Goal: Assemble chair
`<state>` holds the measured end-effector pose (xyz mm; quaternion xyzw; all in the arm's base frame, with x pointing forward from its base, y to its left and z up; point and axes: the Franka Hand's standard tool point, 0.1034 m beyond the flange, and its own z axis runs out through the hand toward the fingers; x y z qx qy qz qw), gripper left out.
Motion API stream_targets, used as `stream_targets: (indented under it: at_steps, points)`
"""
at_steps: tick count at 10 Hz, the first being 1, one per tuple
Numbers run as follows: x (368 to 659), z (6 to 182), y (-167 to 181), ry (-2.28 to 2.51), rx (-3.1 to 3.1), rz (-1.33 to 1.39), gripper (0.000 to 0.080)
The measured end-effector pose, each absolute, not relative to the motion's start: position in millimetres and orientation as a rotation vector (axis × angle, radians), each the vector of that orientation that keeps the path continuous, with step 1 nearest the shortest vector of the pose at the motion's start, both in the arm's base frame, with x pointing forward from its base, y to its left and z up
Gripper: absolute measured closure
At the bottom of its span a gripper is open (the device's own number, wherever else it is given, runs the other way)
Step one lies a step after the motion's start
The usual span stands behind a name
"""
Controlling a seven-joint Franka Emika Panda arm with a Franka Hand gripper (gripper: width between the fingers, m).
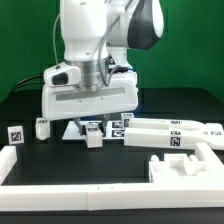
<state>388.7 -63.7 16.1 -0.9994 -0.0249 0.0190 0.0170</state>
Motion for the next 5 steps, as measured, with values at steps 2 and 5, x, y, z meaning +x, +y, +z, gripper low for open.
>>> stream_targets:
  at_steps: [2, 5]
  points:
    - [385.3, 13.6, -75.5, 0.286, -3.083, 0.054, 0.0519]
    - [389.9, 13.6, -81.3, 0.428, -3.061, 0.047, 0.0518]
